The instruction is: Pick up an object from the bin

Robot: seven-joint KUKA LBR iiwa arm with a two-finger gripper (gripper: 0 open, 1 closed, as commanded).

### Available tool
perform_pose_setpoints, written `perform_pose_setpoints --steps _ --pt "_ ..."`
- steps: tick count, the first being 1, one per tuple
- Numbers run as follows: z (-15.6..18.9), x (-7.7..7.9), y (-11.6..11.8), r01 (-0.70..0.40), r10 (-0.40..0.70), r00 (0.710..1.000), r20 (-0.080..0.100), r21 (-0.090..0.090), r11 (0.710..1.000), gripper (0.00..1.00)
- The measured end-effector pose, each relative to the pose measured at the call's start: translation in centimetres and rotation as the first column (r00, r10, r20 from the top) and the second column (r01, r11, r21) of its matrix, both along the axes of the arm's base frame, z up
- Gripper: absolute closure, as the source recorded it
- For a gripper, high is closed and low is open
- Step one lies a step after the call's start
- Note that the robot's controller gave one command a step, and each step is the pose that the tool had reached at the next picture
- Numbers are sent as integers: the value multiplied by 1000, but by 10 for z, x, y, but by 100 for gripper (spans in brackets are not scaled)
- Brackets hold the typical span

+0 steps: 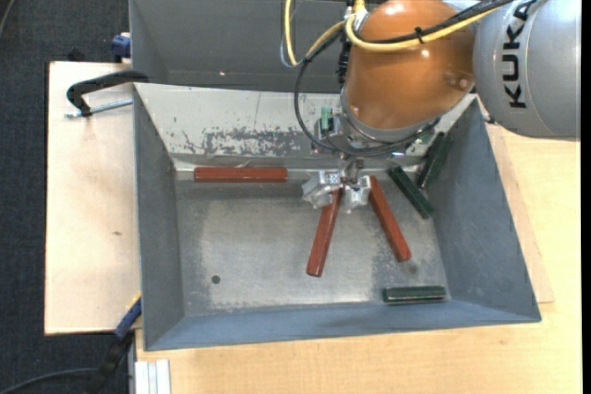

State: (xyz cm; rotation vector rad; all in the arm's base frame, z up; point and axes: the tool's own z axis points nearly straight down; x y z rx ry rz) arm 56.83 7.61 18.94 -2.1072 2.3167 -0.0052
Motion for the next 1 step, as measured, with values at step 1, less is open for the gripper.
perform_pose_setpoints --steps 1 --pt "36 -5 -17 -295 295 956 -2 -3 956 100"
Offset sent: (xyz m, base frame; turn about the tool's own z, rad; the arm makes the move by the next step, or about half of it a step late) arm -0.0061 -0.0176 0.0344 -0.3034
